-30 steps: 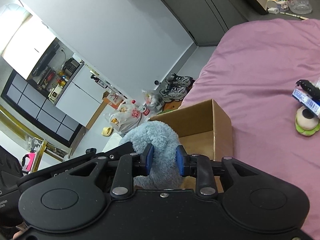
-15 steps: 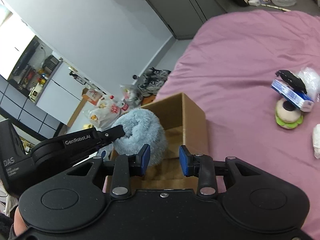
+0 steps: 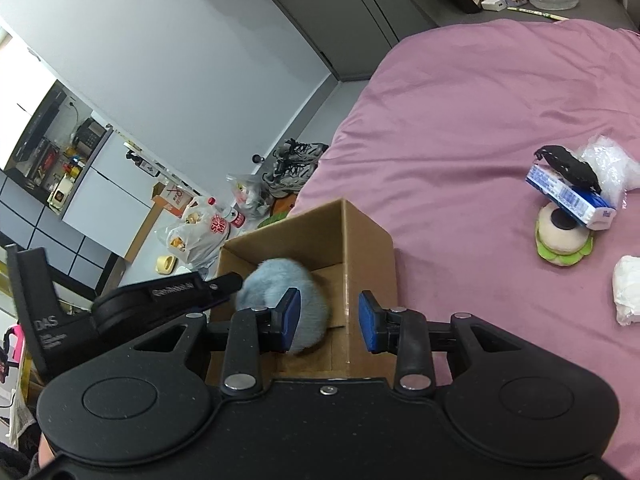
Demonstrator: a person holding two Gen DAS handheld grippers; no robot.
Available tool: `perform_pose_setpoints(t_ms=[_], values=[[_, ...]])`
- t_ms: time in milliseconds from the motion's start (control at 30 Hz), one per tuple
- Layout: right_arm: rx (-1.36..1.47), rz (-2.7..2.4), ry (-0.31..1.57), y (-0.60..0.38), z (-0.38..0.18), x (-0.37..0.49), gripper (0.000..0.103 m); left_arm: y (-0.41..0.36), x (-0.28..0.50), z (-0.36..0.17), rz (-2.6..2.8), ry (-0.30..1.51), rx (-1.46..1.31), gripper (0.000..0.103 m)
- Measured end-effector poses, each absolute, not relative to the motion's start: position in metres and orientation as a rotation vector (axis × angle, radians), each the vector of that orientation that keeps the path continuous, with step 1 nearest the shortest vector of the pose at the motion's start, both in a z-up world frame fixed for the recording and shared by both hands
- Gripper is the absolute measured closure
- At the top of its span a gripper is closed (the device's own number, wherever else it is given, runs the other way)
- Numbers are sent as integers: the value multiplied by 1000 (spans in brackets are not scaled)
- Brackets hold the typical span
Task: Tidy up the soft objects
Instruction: 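Carry the fluffy blue plush with the right tool into the cardboard box, then open the right tool and withdraw from the box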
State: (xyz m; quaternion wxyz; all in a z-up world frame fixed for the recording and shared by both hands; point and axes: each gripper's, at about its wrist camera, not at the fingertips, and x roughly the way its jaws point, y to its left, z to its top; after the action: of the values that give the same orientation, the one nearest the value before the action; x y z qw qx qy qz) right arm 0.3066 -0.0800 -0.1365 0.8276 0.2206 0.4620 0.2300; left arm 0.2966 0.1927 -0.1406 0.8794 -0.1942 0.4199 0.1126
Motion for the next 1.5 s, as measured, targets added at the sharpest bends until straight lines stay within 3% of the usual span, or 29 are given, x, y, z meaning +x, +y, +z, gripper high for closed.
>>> perform_pose_setpoints(t_ms=[167,267,333,433,700,967,1500], values=[[462,469,999,-85,-134,305,63,189,290,-128,235,892,-407,80],[448,464,992,-92,-129,298,57,181,283,-119,229,883,-388,66],[443,467,983,-98,-123,294,53,174,279,-113,232,885,-371,48],[431,469,965,-106,-113,285,46,165,271,-104,226,879,-358,35],[378,472,931,-131,-89,265,27,145,250,-82,182,879,-367,17],[319,470,918,-162,-67,255,7,116,228,-63,169,874,-311,12],[262,414,929,-231,-66,249,3,55,207,-65,168,929,-272,11]])
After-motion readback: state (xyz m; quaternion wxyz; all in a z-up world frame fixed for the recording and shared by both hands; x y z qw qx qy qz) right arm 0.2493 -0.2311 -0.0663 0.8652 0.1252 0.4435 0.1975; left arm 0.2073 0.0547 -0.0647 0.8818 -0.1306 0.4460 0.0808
